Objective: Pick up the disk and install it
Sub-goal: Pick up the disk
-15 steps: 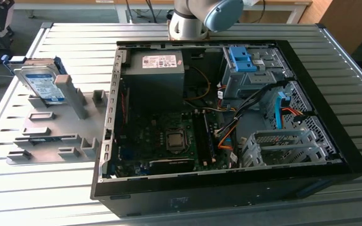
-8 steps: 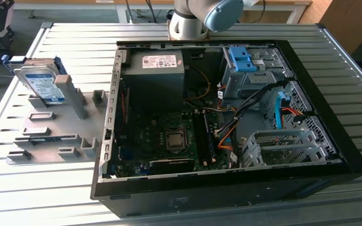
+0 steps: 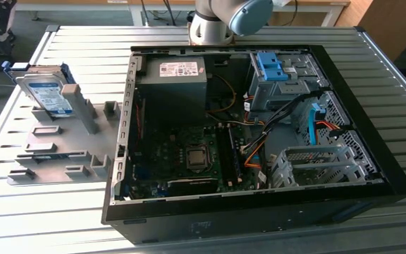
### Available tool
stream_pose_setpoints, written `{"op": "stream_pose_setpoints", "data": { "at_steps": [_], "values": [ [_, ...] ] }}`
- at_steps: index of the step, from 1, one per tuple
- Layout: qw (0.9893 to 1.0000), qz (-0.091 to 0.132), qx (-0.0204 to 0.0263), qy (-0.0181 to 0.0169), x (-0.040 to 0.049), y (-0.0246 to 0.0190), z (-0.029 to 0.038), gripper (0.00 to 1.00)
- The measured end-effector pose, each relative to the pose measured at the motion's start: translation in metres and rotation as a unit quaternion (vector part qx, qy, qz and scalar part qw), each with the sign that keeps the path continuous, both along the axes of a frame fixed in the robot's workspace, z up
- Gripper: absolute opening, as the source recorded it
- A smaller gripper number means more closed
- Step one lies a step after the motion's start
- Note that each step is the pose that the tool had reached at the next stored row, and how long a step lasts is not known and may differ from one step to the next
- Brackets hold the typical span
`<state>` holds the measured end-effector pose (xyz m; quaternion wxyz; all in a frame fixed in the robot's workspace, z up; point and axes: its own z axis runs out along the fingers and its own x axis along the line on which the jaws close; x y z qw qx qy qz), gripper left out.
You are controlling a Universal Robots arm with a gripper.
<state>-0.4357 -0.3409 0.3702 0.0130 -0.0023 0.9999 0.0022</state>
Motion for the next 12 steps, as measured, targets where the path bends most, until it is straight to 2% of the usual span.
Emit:
{"op": "stream_pose_setpoints", "data": {
  "at_steps": [3, 6, 9, 12],
  "values": [
    [0.9996, 0.027, 0.0000, 0.0000, 0.0000, 0.0000, -0.0001, 0.11],
    [0.9985, 0.054, 0.0000, 0.0000, 0.0000, 0.0000, -0.0003, 0.11],
    [0.9967, 0.082, 0.0000, 0.0000, 0.0000, 0.0000, -0.0007, 0.11],
    [0.9941, 0.108, 0.0000, 0.0000, 0.0000, 0.0000, -0.0010, 0.11]
  ]
}}
